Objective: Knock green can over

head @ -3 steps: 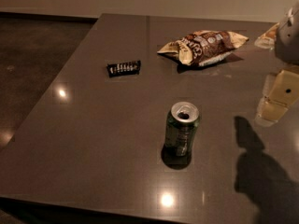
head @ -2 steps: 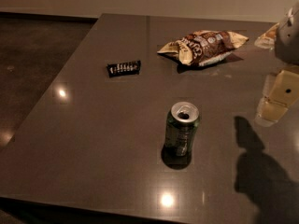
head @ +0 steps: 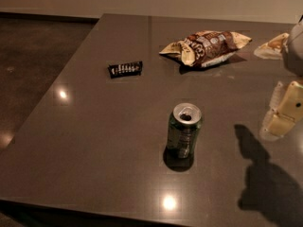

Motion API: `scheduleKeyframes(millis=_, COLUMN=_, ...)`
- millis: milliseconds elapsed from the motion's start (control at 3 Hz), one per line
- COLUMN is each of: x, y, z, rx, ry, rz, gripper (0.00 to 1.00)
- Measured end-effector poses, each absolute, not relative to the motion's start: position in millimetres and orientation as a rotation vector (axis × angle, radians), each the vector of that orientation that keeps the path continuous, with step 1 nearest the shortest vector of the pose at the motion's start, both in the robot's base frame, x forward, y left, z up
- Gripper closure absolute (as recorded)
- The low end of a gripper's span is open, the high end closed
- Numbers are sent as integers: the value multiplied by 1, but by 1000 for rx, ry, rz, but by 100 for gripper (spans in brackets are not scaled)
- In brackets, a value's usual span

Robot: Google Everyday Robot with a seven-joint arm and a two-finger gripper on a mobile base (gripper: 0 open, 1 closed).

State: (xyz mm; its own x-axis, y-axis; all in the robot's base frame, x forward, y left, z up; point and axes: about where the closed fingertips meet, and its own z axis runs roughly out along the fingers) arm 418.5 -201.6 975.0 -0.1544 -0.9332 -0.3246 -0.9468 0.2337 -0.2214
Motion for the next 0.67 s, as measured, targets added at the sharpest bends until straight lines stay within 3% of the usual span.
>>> scheduleKeyframes(millis=667, x=383, y=-118, z=939, rx=-1613, ry=1945, rz=402, gripper=0)
